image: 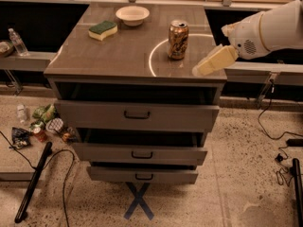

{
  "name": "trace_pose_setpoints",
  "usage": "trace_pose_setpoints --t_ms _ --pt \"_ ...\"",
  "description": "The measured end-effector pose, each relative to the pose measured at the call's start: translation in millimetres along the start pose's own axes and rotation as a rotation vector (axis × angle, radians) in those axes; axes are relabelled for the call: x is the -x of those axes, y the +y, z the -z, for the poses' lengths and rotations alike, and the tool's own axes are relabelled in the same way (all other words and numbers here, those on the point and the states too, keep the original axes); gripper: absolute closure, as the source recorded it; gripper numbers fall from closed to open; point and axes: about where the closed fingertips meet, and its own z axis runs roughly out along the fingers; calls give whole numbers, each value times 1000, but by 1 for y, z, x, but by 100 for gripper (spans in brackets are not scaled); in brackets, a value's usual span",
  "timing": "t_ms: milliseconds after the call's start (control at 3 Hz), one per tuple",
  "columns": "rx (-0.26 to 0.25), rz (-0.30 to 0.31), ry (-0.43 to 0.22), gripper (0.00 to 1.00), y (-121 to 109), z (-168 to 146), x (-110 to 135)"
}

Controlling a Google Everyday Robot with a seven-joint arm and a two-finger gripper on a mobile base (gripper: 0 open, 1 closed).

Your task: Place orange can into paper bowl

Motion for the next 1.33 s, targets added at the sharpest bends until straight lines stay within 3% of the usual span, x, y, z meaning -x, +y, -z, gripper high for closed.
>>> trace_pose_setpoints --t_ms 667,1000,1333 --pt "-3 -59 -59 0 -31 -48 3" --pt "6 -108 -123 0 -53 -90 14" --pt "-16 -147 -166 0 -67 -112 18"
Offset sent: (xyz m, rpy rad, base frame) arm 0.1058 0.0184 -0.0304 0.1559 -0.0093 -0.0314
